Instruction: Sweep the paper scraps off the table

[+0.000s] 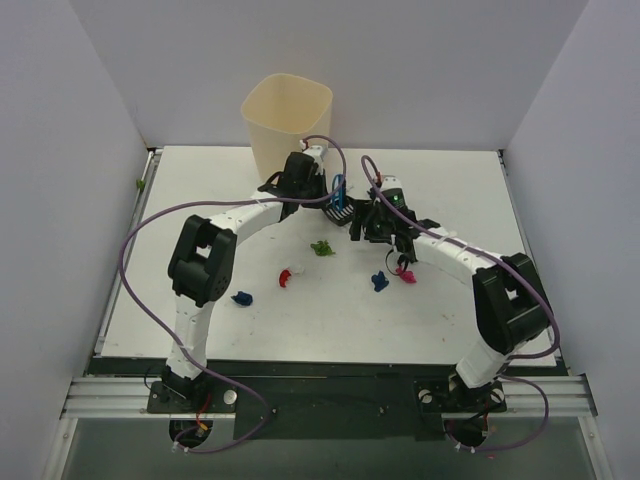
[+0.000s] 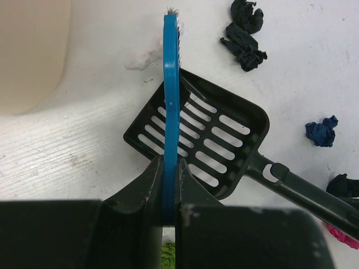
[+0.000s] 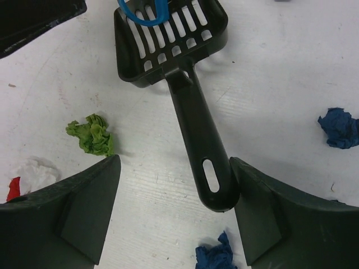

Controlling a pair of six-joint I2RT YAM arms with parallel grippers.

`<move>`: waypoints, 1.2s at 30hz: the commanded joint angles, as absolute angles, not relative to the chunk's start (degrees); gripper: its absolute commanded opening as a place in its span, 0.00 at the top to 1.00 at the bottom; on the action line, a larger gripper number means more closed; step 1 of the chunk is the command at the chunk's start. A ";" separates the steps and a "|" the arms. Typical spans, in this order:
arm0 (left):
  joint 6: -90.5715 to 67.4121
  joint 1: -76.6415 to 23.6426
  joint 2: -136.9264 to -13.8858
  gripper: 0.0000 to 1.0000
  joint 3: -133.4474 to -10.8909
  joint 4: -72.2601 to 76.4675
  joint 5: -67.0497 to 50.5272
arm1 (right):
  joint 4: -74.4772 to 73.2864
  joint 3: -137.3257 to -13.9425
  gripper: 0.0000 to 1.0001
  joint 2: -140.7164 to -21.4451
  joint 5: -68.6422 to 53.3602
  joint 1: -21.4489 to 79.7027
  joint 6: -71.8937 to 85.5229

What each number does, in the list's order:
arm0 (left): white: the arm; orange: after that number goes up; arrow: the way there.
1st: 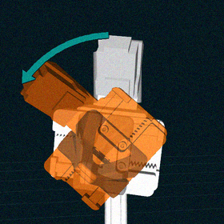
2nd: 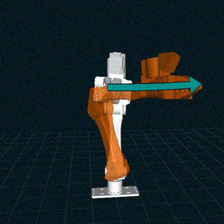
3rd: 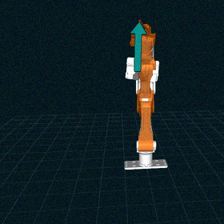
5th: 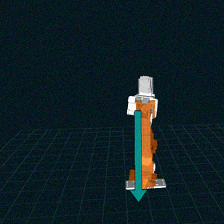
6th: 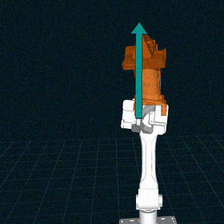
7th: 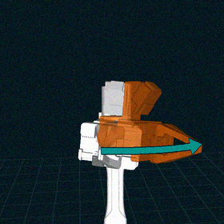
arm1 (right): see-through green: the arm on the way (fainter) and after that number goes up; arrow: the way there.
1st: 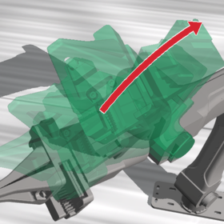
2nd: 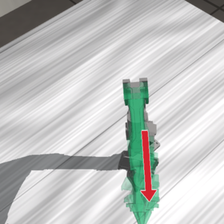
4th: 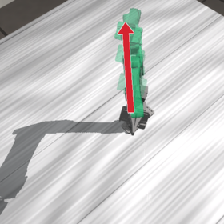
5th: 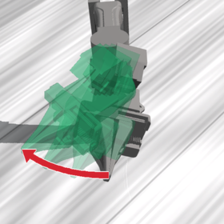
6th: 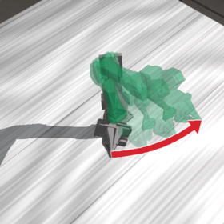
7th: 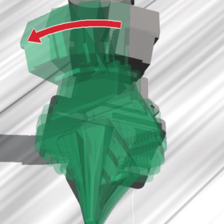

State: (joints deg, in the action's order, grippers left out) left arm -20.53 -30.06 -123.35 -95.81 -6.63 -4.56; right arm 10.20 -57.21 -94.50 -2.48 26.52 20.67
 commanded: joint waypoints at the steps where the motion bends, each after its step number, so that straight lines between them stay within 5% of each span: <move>1: -19.86 -30.32 -121.55 1.00 -95.19 -6.15 -4.83 | 8.17 -59.94 0.31 -95.62 -2.99 26.98 18.37; 5: -19.69 -30.32 -121.90 1.00 -95.45 -6.50 -4.75 | 6.07 -61.61 0.44 -96.76 -2.81 27.07 16.79; 11: -19.51 -30.32 -121.99 1.00 -95.98 -6.77 -5.01 | 4.66 -62.84 0.51 -97.56 -1.23 27.33 15.56; 36: -18.28 -30.23 -122.69 1.00 -97.65 -8.52 -5.89 | -5.27 -72.78 0.53 -103.71 -2.02 27.51 6.77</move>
